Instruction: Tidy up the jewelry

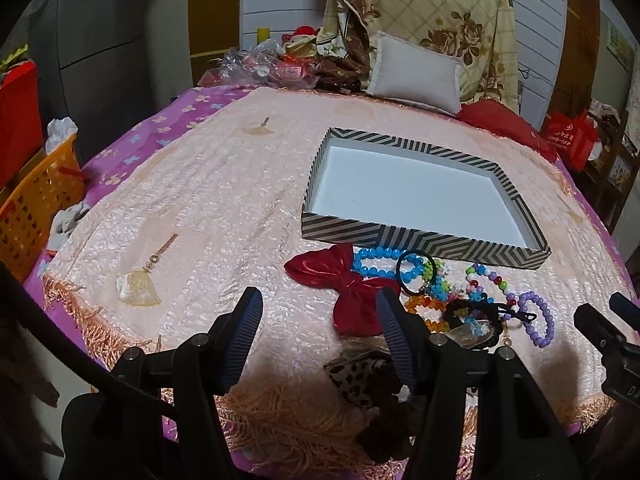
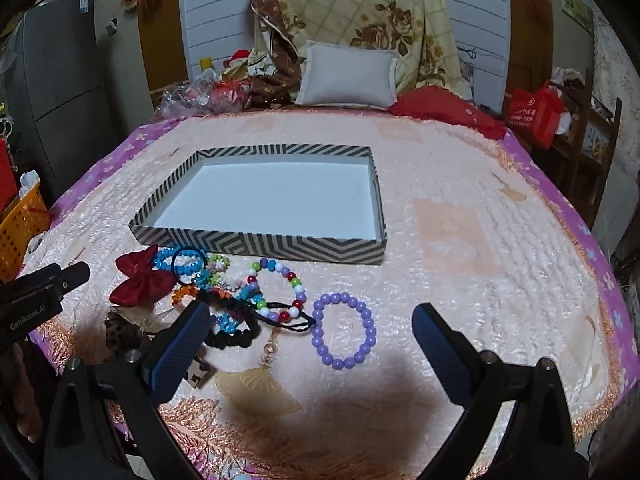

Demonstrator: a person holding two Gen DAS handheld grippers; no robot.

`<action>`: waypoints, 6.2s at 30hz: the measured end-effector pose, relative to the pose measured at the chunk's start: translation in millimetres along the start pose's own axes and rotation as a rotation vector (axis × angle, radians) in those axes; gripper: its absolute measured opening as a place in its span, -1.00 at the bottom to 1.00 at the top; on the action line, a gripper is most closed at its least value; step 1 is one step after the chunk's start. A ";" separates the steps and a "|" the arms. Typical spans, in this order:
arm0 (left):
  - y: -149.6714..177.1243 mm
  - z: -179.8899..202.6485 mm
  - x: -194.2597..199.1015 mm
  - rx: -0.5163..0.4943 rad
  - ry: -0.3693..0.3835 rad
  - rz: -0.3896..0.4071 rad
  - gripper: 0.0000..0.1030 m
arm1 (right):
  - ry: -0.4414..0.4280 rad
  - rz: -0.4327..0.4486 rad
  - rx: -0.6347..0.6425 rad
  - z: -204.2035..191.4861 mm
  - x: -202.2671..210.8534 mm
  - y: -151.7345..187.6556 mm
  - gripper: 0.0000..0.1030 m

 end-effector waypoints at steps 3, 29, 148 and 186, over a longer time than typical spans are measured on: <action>0.0 -0.1 0.8 -0.004 -0.002 0.003 -0.07 | -0.011 0.002 -0.008 -2.3 -2.0 1.6 0.99; 4.0 -2.0 -5.8 0.010 -0.011 -0.012 -0.07 | -0.005 -0.029 0.001 -3.5 -12.2 3.5 0.99; 5.6 25.4 -87.0 0.068 0.060 -0.273 -0.07 | -0.072 -0.179 -0.062 51.6 -44.8 26.4 0.38; -73.3 9.7 -59.4 0.009 0.124 -0.118 -0.92 | -0.128 -0.018 0.090 21.3 -42.6 -78.6 -0.82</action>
Point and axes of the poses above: each gripper's, at about its wrist camera, not at the fingertips, and x roughly against the way its jaws point, z to its right, y to its underside, the point moved 8 cm from there along -x, roughly the way its jaws point, and after that the axes turned 12 degrees about -y, right-handed, at the moved point
